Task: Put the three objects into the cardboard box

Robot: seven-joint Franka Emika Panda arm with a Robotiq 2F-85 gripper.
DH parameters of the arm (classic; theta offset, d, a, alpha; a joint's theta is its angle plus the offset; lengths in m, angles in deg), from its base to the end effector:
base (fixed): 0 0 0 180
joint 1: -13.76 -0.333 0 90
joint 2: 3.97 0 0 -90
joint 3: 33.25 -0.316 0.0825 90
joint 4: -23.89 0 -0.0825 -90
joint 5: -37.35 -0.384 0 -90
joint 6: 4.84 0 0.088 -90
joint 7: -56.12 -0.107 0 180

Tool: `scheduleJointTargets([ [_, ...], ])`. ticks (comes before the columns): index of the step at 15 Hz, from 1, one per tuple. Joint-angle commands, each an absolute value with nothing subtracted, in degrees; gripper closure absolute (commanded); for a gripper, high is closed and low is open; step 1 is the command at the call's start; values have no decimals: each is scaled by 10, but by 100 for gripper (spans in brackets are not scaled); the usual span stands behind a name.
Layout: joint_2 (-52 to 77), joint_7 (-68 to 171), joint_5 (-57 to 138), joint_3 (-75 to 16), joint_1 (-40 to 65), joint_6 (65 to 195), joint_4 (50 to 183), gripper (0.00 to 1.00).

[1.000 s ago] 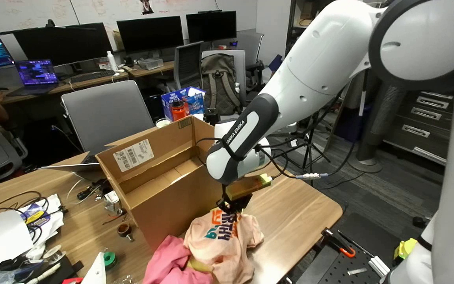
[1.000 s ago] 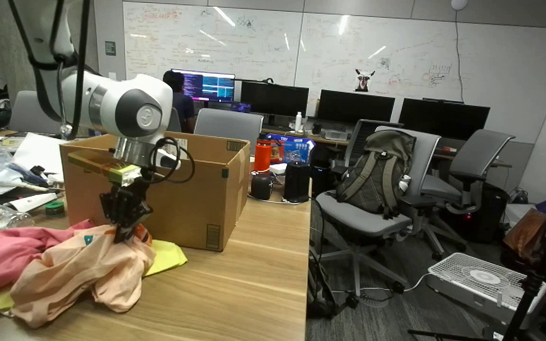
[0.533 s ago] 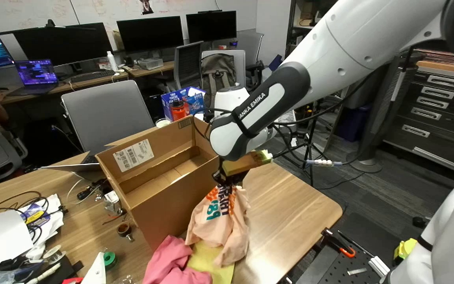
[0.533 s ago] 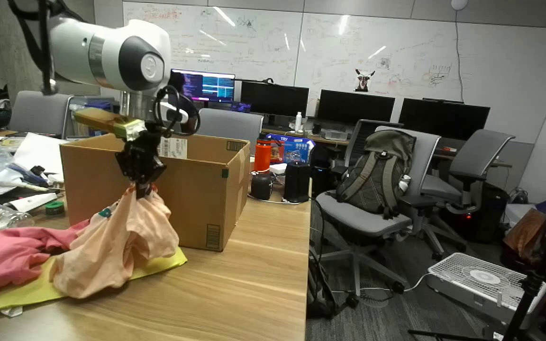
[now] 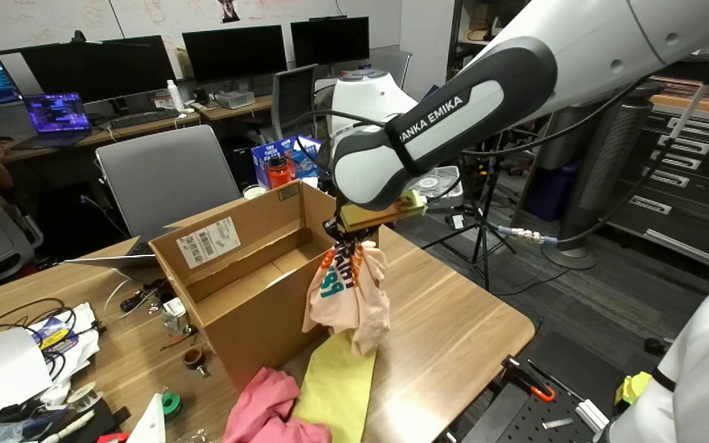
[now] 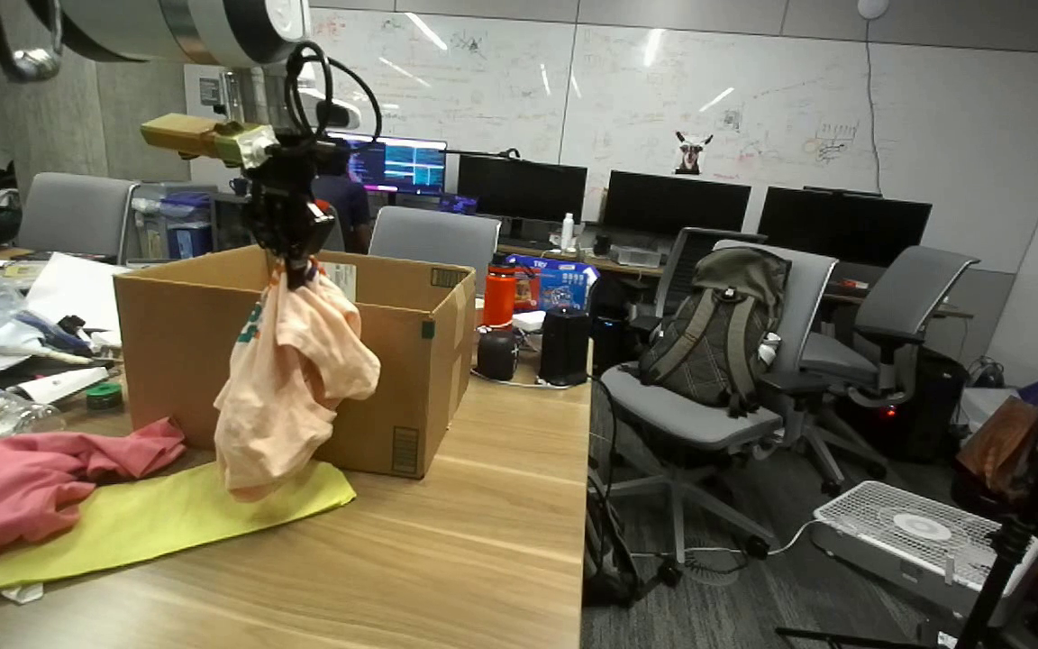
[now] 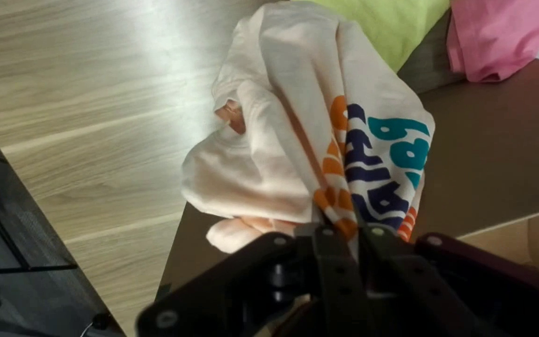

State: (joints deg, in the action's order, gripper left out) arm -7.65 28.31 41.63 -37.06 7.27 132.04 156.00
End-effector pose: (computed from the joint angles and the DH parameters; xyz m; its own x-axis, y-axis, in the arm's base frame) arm 0.5087 0.0919 0.3866 0.9554 -0.2497 0.1575 -0.2510 -0.9679 -0.0122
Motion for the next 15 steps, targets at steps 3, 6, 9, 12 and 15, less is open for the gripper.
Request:
scheduleJointTargets([
  [3,-96,243,462,-386,87,1318,1526,99],
  [6,-98,235,483,-388,91,1315,1491,99],
  [9,-106,226,509,-389,95,1314,1445,99],
  [12,-108,221,527,-392,99,1315,1395,99],
  [15,-106,215,541,-395,101,1317,1356,99],
])
